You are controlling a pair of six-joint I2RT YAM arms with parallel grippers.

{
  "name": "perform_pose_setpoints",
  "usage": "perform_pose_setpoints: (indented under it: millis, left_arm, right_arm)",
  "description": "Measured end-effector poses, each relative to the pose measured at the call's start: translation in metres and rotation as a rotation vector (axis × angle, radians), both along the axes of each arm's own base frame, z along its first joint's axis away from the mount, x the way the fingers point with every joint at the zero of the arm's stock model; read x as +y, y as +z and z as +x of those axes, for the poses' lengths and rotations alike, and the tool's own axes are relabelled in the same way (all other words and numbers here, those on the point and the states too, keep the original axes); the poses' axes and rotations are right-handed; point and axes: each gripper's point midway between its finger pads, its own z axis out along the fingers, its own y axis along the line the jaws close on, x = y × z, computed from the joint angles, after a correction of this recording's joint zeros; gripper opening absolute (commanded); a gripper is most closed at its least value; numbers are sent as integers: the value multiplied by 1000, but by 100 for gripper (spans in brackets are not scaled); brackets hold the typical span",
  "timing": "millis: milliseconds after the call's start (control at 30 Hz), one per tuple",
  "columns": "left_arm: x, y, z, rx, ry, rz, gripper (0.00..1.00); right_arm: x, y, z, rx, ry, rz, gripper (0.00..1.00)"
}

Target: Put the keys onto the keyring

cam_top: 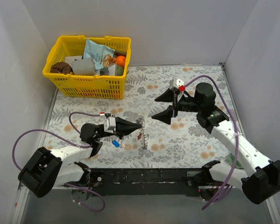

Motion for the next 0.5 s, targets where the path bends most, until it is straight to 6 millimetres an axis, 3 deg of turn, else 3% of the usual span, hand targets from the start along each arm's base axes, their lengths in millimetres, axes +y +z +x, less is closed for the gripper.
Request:
perform_pose_setpoints:
  millis: [267, 500]
  left_arm:
    - [-9, -11, 15, 229, -4, -6, 0]
    - [-13, -13, 29, 345, 18, -27, 0]
  right_arm:
    - [7, 4, -24, 21, 173, 36, 75]
    - [18, 4, -34, 56, 249, 54, 61]
